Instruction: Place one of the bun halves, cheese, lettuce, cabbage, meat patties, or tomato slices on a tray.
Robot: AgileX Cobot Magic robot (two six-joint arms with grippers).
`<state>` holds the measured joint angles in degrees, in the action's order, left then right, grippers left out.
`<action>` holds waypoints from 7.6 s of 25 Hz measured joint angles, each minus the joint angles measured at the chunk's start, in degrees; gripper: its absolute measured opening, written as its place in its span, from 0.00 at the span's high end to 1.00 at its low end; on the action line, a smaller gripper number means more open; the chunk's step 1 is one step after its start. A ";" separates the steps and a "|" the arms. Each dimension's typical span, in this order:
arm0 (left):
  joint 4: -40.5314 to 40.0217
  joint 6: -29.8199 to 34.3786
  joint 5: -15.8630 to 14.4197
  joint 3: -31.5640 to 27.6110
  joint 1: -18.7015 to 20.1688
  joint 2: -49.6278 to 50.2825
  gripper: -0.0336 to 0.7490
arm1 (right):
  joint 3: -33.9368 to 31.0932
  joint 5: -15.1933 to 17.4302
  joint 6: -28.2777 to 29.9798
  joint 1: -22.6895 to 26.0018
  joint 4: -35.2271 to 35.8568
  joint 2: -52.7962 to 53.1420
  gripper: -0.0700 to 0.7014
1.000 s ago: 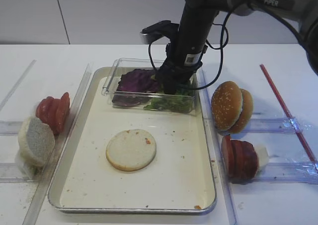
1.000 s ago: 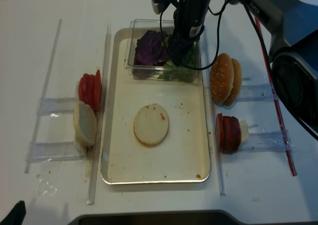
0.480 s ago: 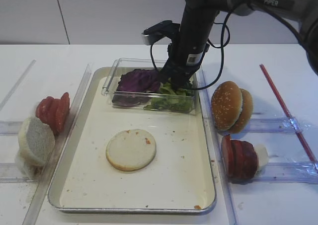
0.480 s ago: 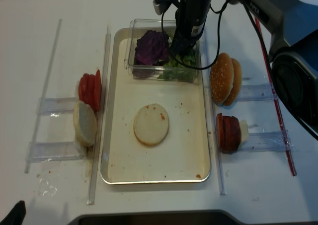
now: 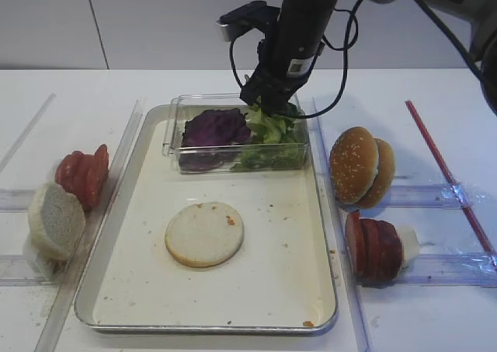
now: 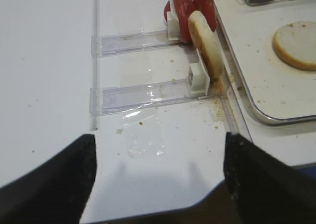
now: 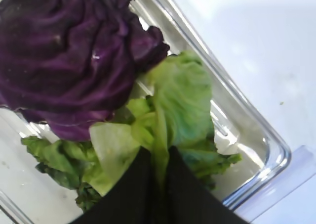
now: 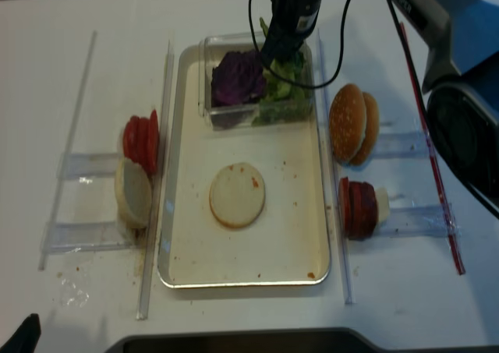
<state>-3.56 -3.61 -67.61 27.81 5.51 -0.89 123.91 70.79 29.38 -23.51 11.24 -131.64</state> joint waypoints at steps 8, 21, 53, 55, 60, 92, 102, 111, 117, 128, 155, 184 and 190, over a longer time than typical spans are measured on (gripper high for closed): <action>0.00 0.00 0.00 0.00 0.00 0.00 0.33 | 0.00 0.25 -0.52 0.00 0.00 1.72 0.82; 0.00 0.00 0.00 0.00 0.00 0.00 0.33 | -2.68 0.42 -2.38 0.00 1.81 10.07 0.82; 0.00 0.00 0.00 0.00 0.00 0.00 0.33 | -25.94 0.84 0.88 -11.08 8.62 32.71 0.82; 0.00 0.00 0.00 0.00 0.00 0.00 0.33 | -26.78 0.74 1.33 -12.35 9.24 32.71 0.82; 0.00 0.00 0.00 0.00 0.00 0.00 0.33 | -27.86 0.74 2.55 -14.75 9.68 32.58 0.82; 0.00 0.00 0.00 0.00 0.00 0.00 0.33 | -28.00 0.19 5.44 -16.25 6.10 20.40 0.82; 0.00 0.00 0.00 0.00 0.00 0.00 0.33 | -28.00 -0.36 5.99 -16.73 7.80 17.25 0.82; 0.00 0.00 0.00 0.00 0.00 0.00 0.33 | -28.00 -0.63 6.66 -16.73 9.39 14.63 0.82; 0.00 0.00 0.00 0.00 0.00 0.00 0.33 | -28.00 -1.23 7.77 -16.73 9.98 13.74 0.82; 0.00 0.00 0.00 0.00 0.00 0.00 0.33 | -28.00 -1.31 9.93 -16.73 10.23 13.74 0.30; 0.00 0.00 0.00 0.00 0.00 0.00 0.33 | -25.18 -1.10 6.55 -16.73 16.91 13.70 0.18; 0.00 0.00 0.00 0.00 0.00 0.00 0.33 | -15.52 -0.19 -20.03 -16.73 8.61 13.61 0.18; 0.00 0.00 0.00 0.00 0.00 0.00 0.33 | -15.52 -0.06 -26.62 -16.04 4.71 14.11 0.18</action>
<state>-3.56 -3.61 -67.61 27.81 5.51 -0.89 108.39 70.73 2.77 -39.55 15.95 -117.52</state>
